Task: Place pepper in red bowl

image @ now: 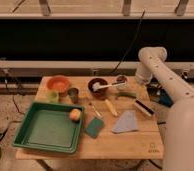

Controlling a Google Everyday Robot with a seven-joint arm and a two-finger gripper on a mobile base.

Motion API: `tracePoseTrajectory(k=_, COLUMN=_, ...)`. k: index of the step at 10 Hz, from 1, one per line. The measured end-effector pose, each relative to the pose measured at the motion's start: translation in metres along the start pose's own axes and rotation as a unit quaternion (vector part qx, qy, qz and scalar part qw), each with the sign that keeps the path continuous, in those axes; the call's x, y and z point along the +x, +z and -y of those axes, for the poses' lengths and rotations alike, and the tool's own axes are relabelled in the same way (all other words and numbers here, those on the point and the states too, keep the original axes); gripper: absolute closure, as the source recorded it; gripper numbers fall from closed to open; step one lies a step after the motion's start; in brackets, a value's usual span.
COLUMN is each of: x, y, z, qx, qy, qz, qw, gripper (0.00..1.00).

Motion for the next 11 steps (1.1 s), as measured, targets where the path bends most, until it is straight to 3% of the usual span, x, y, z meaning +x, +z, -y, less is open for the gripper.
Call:
tracePoseTrajectory(k=2, x=0.001, y=0.01, z=0.01, qx=-0.005, qy=0.042, qz=0.014, qw=0.999, gripper=0.3)
tracePoseTrajectory(k=5, x=-0.001, y=0.028, z=0.01, qx=-0.011, qy=0.076, qz=0.026, qw=0.9967, gripper=0.3)
tracePoseTrajectory(k=11, x=-0.004, y=0.065, z=0.017, qx=0.006, qy=0.119, qz=0.036, qw=0.9923, gripper=0.3)
